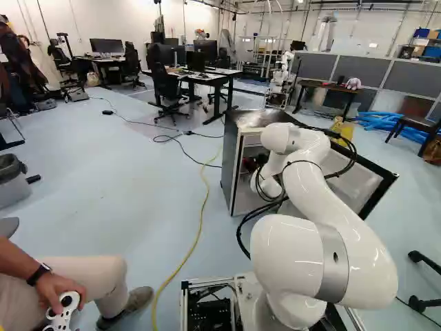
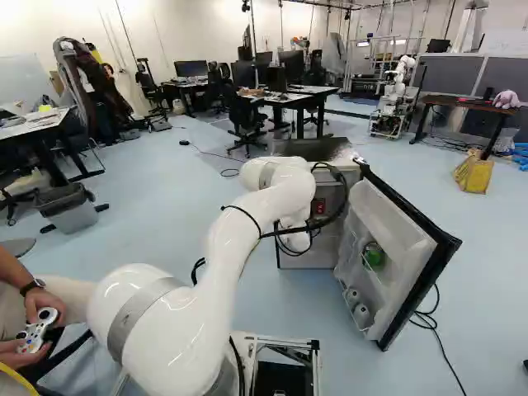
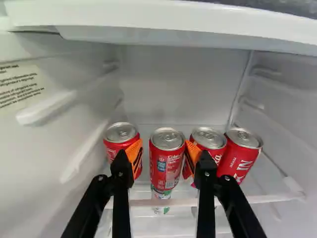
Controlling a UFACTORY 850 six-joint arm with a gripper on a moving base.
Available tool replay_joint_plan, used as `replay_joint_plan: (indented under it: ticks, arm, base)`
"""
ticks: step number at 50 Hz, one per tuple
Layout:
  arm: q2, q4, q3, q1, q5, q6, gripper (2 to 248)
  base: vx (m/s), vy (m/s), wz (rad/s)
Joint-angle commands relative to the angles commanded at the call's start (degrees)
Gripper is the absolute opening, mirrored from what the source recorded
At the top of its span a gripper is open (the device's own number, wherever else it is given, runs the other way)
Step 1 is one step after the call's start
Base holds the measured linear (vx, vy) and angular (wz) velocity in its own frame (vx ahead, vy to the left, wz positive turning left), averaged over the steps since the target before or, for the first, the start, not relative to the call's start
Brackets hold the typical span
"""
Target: Grab a drink from the fridge
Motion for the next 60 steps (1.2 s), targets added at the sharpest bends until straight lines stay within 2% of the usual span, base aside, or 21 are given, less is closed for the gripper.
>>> replay_joint_plan:
  ticks: [60]
  arm:
    - [-0.29, 0.00, -0.53, 0.05, 0.00, 0.00, 139]
  base:
    - [0.000, 0.000, 0.000]
